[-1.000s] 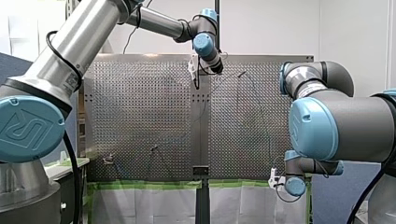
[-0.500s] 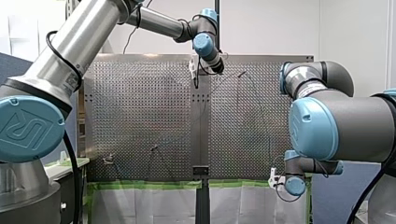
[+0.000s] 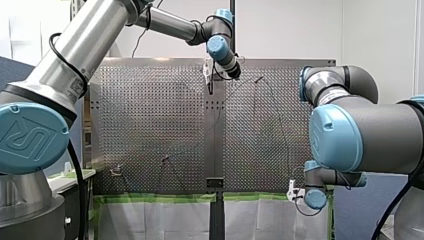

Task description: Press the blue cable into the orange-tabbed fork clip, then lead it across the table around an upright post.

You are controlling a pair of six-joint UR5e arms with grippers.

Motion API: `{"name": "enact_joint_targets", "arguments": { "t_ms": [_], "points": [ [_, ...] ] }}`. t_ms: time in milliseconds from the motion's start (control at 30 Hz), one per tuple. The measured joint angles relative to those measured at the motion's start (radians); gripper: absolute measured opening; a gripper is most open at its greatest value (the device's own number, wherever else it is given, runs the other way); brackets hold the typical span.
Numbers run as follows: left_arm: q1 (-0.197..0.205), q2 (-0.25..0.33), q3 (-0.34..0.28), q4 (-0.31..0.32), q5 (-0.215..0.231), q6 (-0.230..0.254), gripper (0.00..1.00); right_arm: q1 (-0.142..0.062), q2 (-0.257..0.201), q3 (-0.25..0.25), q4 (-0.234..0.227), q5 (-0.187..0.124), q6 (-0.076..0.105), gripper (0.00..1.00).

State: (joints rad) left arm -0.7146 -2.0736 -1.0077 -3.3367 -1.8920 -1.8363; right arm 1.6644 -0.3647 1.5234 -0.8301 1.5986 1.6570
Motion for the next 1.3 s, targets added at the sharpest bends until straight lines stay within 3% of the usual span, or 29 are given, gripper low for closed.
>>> {"name": "enact_joint_targets", "arguments": {
  "t_ms": [267,667,1033,1300],
  "points": [
    [0.001,0.001,0.0,-0.005,-0.003,0.0,0.98,0.001,0.0,0.0,0.0,-0.001,0.0,0.0],
    [-0.011,0.01,-0.024,-0.053,-0.055,0.002,0.98,0.001,0.0,0.0,0.003,-0.005,0.0,0.0],
    [-0.001,0.094,-0.11,0.022,-0.054,-0.055,0.98,0.001,0.0,0.0,0.003,-0.005,0.0,0.0],
    [0.01,0.17,-0.186,0.098,-0.054,-0.054,0.98,0.003,0.0,0.0,0.003,-0.006,0.0,0.0]
  ]
}}
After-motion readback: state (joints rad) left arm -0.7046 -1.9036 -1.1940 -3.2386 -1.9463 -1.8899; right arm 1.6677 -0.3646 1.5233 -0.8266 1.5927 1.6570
